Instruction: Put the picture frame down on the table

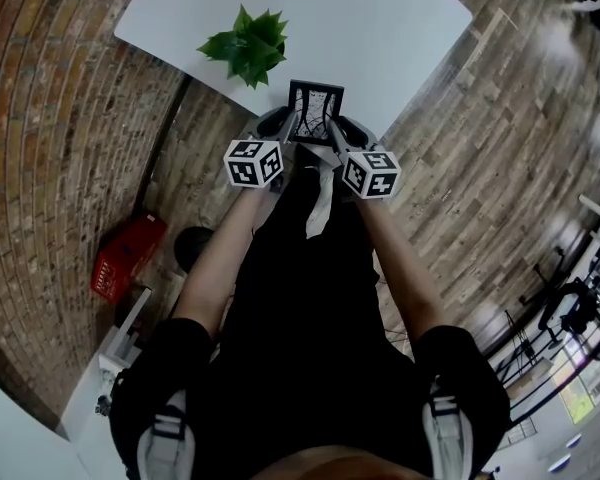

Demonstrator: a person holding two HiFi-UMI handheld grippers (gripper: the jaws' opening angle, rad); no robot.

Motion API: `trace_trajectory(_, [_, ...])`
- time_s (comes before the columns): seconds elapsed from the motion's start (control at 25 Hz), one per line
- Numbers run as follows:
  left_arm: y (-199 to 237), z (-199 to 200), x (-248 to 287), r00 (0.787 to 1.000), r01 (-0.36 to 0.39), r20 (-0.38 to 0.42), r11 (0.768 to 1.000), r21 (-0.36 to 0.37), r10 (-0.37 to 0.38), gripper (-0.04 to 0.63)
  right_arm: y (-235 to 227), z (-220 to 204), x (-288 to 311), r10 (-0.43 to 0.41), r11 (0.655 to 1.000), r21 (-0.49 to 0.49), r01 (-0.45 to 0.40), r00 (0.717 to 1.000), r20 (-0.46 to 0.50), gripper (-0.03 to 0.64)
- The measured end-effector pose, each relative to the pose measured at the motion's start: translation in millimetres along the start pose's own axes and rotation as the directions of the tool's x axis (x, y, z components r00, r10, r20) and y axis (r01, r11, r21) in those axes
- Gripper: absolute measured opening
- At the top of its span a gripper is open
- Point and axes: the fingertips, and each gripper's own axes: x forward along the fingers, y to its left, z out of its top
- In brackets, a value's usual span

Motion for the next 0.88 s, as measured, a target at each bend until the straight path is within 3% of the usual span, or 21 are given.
trace_trajectory(0.88, [17, -1, 23, 0.999, -0.037, -0.014, 0.999, 0.001, 0.037, 0.083, -17, 0, 26, -0.033, 0.998, 0.06, 0.034, 0.999, -0.021, 0.081])
